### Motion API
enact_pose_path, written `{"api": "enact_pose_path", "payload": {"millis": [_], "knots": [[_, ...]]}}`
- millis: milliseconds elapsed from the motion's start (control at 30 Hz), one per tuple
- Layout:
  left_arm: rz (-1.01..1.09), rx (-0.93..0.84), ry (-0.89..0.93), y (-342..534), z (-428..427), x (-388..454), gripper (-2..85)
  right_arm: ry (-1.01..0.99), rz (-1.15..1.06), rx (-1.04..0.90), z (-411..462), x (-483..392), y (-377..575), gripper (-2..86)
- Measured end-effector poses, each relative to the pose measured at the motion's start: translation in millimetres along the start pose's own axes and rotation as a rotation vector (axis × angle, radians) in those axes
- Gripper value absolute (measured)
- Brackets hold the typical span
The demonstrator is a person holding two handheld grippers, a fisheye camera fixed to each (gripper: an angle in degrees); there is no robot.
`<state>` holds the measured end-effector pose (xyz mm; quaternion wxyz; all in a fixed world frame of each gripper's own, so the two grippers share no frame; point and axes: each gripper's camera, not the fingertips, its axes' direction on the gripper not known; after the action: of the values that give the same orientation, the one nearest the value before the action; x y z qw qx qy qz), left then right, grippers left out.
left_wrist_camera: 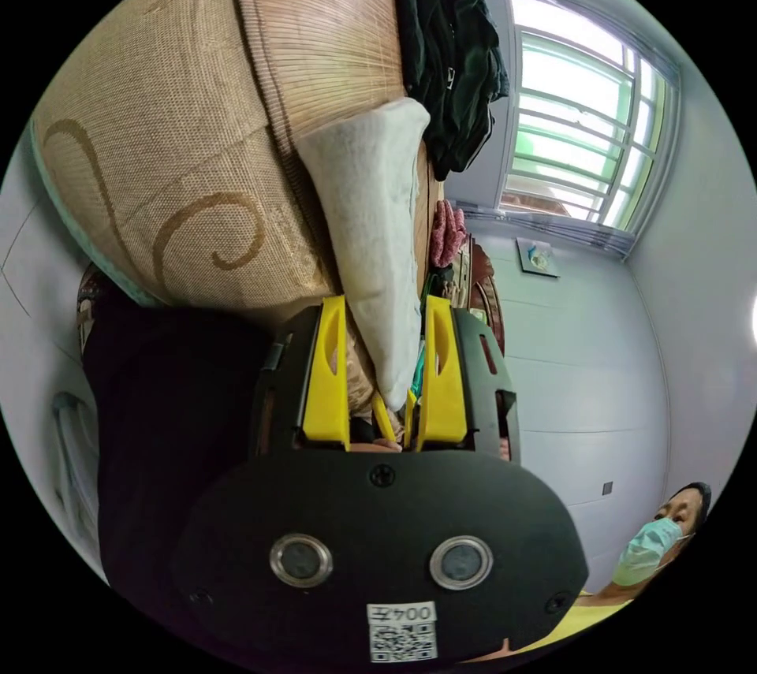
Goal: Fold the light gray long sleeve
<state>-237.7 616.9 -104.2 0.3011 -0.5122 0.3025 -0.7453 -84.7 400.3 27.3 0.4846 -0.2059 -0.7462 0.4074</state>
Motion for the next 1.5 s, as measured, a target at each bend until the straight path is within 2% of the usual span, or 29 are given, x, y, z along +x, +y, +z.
{"api": "enact_pose_path", "payload": {"millis": [300, 433, 500, 567, 633, 767, 867, 1067, 1233, 1500], "knots": [[0.024, -0.018, -0.002, -4.7, -2.3, -20.4, 10.8, 0.008, -0.03, 0.001, -8.7, 0.3, -9.1, 12.0], [0.089, 0.011, -0.073, -2.3, -9.7, -12.2, 5.0, 0.16, -0.09, 0.026, -15.7, -21.7, -8.7, 3.8], [0.162, 0.02, -0.136, 0.5, -14.1, 5.0, 3.8, 0.184, -0.149, 0.053, -23.2, -41.3, -7.6, 3.0], [0.211, 0.001, -0.194, -0.2, -16.0, 15.5, 3.2, 0.309, -0.225, 0.049, -23.0, -58.5, -8.2, 2.5], [0.19, -0.033, -0.261, -2.4, -15.2, 6.7, 2.7, 0.369, -0.175, 0.005, -18.3, -50.6, -13.3, 2.2], [0.141, -0.05, -0.281, 0.3, -15.1, -19.7, 2.8, 0.343, -0.081, -0.01, -17.7, -24.7, -12.3, 2.5], [0.192, -0.066, -0.292, 0.2, -15.8, -11.3, 3.5, 0.297, -0.068, 0.0, -25.2, -25.9, -7.2, 4.3], [0.227, -0.101, -0.173, 1.8, -39.7, -8.9, 7.2, 0.137, -0.09, -0.058, -63.0, -34.9, 5.5, 10.7], [0.229, 0.027, -0.132, 0.6, -101.9, -17.2, 10.8, 0.246, -0.199, 0.133, -134.8, -49.0, 14.2, 12.1], [0.078, 0.135, -0.016, -27.4, -131.2, -46.4, 15.0, 0.262, -0.102, 0.411, -198.0, -17.1, 7.8, 16.2]]}}
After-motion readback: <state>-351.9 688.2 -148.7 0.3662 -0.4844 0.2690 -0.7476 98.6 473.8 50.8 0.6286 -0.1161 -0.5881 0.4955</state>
